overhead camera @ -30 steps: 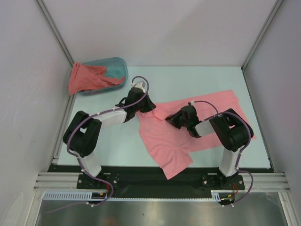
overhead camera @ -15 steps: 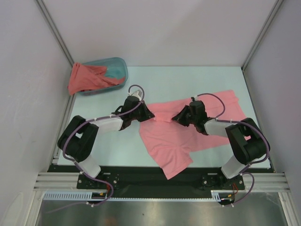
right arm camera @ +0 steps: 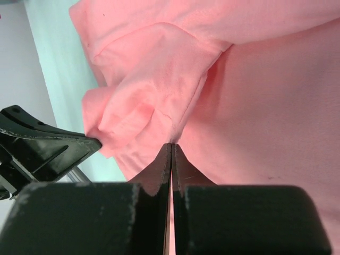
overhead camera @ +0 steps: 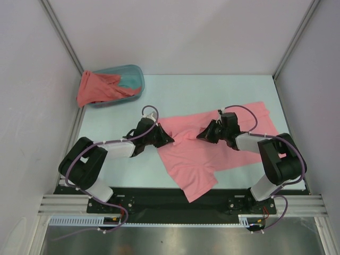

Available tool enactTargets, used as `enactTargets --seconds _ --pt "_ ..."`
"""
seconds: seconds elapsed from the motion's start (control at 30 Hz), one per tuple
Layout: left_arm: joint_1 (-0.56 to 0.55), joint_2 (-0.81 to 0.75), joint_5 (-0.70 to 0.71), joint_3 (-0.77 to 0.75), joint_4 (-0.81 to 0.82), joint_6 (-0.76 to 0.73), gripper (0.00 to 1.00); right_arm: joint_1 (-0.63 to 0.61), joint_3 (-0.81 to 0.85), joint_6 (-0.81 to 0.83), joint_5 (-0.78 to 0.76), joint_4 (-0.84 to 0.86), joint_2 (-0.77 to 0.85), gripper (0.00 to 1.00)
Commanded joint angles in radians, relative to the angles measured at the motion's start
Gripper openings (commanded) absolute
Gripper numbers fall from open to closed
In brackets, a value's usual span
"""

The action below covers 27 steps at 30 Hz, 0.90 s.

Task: Fold and stack the t-shirts
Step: Fold the tshirt

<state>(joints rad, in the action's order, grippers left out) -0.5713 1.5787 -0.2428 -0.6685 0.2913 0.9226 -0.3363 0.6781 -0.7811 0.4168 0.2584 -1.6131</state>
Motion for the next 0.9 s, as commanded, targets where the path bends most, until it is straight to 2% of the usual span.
enactTargets --seconds 0.0,0.37,0.53,0.87 --pt "-0.006 -0.072 -0.013 0.021 0.06 0.039 0.01 0.028 -0.006 0.048 0.068 -0.001 0.05 0.0" --pt "-0.028 -0.074 -0.049 0.032 0.049 0.051 0.02 0.108 -0.019 0.107 0.164 -0.056 0.096 0.0" --pt "-0.039 -0.077 -0.053 0.058 0.055 0.068 0.03 0.14 0.017 0.163 0.226 -0.12 0.053 0.0" --pt "-0.081 -0.063 -0.078 0.102 0.103 0.107 0.03 0.158 0.044 0.187 0.295 -0.091 -0.067 0.0"
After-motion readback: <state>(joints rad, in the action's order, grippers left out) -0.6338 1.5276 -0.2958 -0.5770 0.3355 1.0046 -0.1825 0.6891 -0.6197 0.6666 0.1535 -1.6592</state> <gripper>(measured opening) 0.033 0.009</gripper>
